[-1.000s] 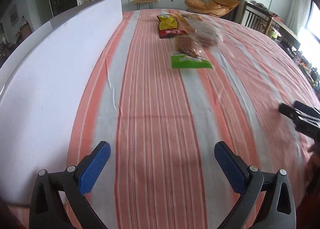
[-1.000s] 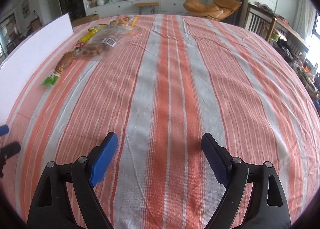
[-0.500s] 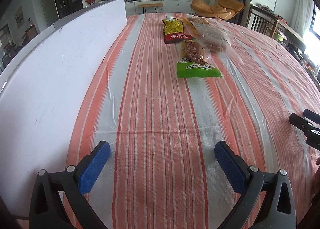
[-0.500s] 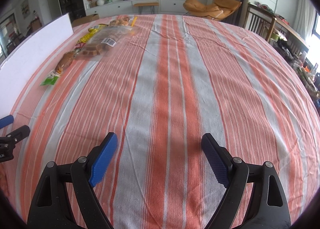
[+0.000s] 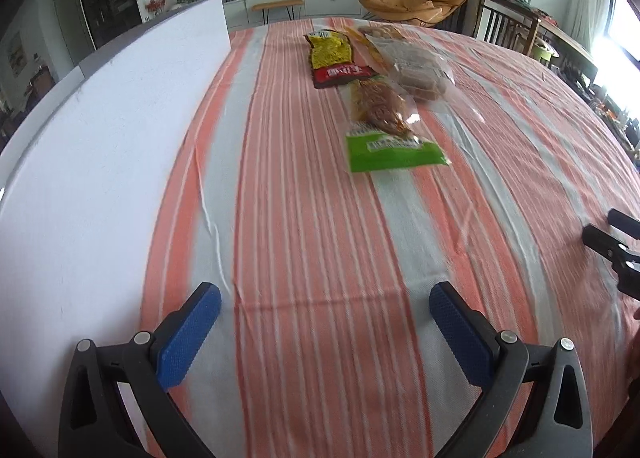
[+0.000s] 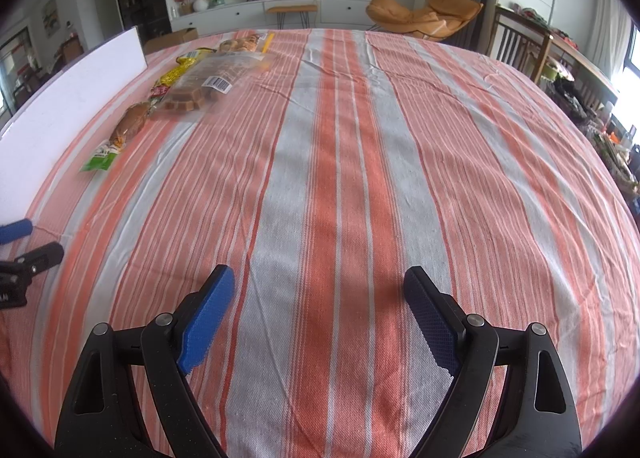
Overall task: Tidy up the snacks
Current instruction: 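Move both open tools back over the table, then grasp the clear bread bag with the right tool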
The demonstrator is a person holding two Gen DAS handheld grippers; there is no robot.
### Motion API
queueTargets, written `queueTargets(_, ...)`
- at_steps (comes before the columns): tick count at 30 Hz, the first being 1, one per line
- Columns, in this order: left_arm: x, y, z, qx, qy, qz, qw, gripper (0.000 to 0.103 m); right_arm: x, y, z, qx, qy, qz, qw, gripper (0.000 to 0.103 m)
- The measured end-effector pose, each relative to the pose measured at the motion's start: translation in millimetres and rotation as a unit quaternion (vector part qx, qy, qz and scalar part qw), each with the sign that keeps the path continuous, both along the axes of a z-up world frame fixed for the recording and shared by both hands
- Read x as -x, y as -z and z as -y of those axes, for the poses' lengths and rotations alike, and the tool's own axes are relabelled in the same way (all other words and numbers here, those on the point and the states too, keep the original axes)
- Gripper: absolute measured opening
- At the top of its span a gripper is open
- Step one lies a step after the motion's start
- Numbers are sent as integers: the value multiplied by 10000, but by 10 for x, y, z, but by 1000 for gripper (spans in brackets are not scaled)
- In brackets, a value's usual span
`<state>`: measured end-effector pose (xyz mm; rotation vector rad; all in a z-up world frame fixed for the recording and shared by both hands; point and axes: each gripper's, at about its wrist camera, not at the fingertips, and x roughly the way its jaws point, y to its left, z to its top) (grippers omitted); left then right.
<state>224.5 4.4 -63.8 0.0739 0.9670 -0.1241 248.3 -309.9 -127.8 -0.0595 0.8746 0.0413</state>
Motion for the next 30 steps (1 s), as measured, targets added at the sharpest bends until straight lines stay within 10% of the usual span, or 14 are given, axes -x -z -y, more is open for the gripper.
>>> queueTargets(18,-25,24,-48,102,-189,157,9996,103,-37,8,-25,-17,-145,-177,9997,99)
queueTargets(22,-29,28,-49,103,-189,161,9996,103,-557,-101,-151,-214,-484,-1059,9930,96)
queueTargets(30,-25,29,-50,104,-189,160,9996,103,-1890,-358,-675,-898,-195,-1080,9899,97)
